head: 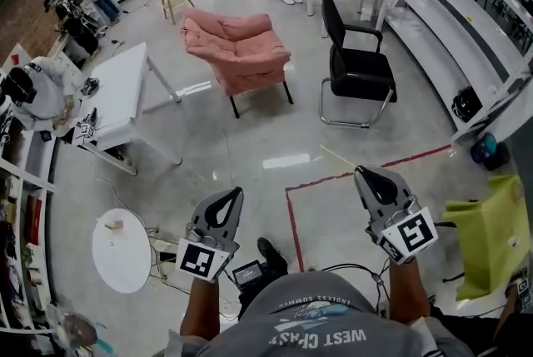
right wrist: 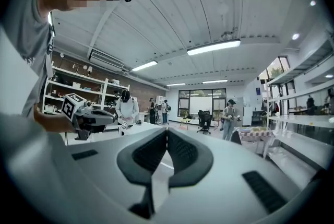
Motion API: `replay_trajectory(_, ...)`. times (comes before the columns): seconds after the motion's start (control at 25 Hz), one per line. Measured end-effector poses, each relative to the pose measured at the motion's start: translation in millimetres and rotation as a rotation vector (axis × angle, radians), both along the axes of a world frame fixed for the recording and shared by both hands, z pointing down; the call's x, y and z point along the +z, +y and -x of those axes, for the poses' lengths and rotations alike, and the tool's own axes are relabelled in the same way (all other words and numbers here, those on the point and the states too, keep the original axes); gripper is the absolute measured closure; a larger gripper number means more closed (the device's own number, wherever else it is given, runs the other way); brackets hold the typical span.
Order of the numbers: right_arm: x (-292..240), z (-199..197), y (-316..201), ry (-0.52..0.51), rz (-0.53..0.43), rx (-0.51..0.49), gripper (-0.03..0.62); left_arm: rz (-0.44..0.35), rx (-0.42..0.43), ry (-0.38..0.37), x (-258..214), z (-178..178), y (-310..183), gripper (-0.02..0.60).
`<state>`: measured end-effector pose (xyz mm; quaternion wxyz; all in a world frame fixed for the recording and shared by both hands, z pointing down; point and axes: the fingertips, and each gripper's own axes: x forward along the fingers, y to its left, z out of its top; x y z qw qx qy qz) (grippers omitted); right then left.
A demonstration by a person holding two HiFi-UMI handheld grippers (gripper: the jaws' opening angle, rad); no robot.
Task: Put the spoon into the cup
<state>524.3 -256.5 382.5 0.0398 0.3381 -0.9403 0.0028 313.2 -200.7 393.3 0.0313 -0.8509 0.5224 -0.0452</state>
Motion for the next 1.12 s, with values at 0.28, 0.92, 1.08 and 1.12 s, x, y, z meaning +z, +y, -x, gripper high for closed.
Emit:
replay_trajectory(0.28,-14.9,51.9,-54.8,0.001,-0.024,0.010,0.589,-0.013,0.011,0.017,-7.2,49.4,-53.4,0.580)
replay_trajectory(0.92,-19.0,153.9,-138.9,0.024,-0.032,-0.078,0.589,-0.037,-0.082,0.041,-12.9,145.9,-119.2,0.580)
replay_trajectory(1.08,-12.9,179.3,-170.6,0.019,-0.019,-0.151,0.589,-0.026,-0.162,0.027,-10.7,167.9,-131.6,0.580)
replay_trajectory(1.12,-11.7,187.5,-181.2,0.014,-0.017,-0.174,0.589,-0.025,-0.190,0.023,-10.9,174.9,-136.4,0.580)
